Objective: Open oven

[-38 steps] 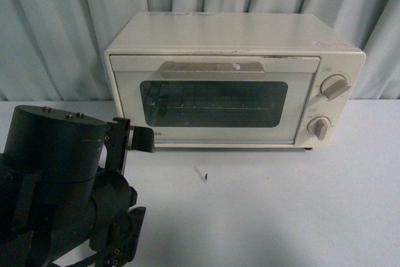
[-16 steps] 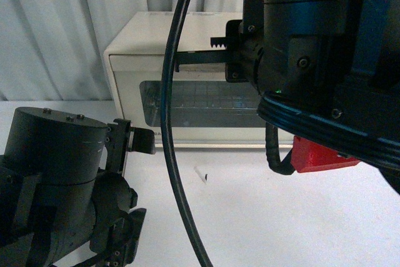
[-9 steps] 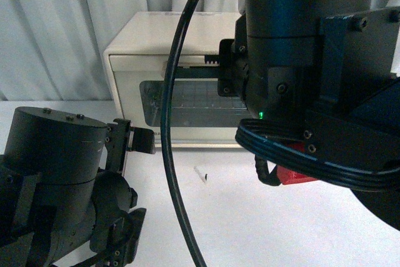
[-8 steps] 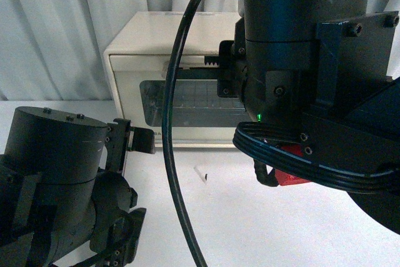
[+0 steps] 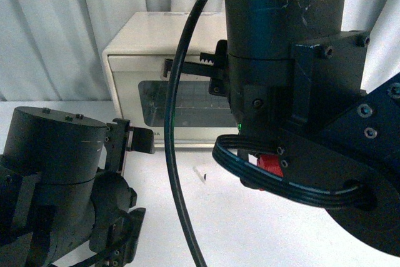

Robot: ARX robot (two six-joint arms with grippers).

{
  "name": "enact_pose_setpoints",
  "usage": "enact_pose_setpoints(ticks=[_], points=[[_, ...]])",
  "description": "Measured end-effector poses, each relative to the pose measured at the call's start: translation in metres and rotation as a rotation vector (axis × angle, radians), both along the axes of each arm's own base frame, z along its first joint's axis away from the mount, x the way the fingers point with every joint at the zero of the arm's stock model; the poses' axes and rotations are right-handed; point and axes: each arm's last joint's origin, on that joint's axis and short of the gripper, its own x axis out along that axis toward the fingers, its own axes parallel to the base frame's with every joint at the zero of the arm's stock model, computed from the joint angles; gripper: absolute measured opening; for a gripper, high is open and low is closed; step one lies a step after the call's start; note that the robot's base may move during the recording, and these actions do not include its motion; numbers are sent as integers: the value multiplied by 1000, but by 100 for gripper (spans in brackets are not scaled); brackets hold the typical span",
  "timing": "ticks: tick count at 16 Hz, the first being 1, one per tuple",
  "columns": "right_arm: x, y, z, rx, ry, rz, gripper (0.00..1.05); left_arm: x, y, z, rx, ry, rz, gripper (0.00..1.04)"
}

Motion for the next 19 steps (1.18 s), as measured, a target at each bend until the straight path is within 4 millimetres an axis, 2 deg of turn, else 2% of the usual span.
enact_pose_setpoints(ticks=[11,19], points=[[-40,14,-14,120,41,-70,2,0,0,0,0,1,0,98],[-72,15,-24,143,99,-78,2,0,0,0,0,1,0,98]])
